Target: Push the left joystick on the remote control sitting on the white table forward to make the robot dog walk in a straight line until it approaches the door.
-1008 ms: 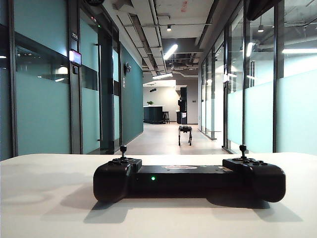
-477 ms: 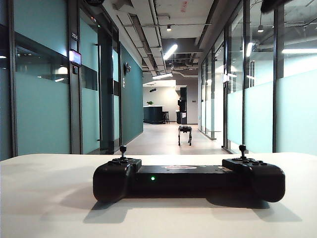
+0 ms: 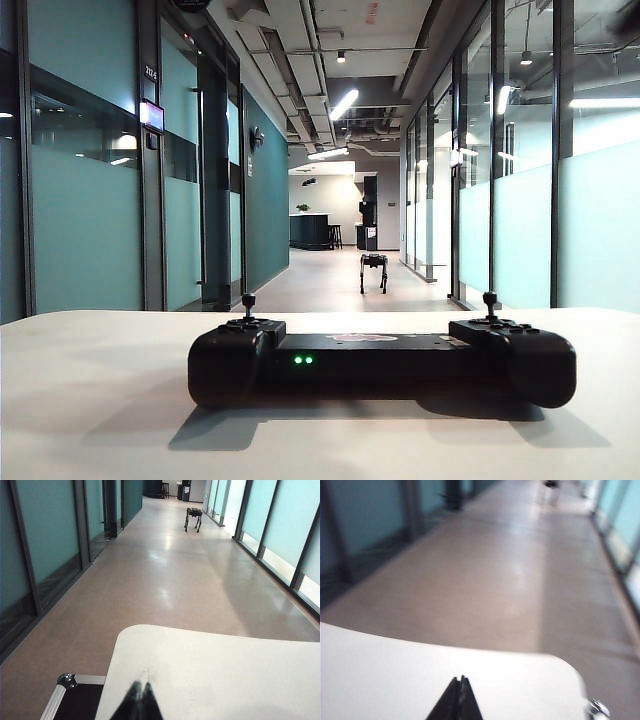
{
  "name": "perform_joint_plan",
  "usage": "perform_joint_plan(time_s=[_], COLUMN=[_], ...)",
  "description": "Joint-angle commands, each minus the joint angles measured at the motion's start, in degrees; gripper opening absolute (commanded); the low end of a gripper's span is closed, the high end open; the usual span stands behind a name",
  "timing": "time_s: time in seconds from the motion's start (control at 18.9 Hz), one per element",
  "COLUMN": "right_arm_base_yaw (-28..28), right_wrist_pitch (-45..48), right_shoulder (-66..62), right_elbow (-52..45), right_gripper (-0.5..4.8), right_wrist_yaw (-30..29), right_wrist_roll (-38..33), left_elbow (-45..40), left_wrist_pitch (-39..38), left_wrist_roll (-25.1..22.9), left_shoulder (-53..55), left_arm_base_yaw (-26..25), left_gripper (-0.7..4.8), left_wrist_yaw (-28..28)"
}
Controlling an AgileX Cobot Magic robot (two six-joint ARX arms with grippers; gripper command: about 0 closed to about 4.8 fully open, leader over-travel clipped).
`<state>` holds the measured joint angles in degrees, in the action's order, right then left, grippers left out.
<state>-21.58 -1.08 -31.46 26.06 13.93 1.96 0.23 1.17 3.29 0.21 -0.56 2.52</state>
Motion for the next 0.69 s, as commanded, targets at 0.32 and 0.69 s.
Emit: perform_joint_plan(time_s=[0.32,0.69], right_arm_base_yaw=[12.07,17.53], right_wrist_pitch=[1.79,1.97], right_shoulder=[20.0,31.58], right_elbow=[-13.4,-19.78], right_gripper=[-0.01,-0.01], right_wrist_yaw=[-0.17,-3.8], right_wrist_roll=[0.09,0.04], left_elbow=[0.17,0.17], left_wrist_pitch=[0.59,0.61], left_wrist_roll=[0.02,0.02], left_shoulder=[0.02,0.02], left_arm_base_yaw=[0.0,0.0], left_gripper=[-0.05,-0.05], left_wrist_yaw=[0.11,0.11])
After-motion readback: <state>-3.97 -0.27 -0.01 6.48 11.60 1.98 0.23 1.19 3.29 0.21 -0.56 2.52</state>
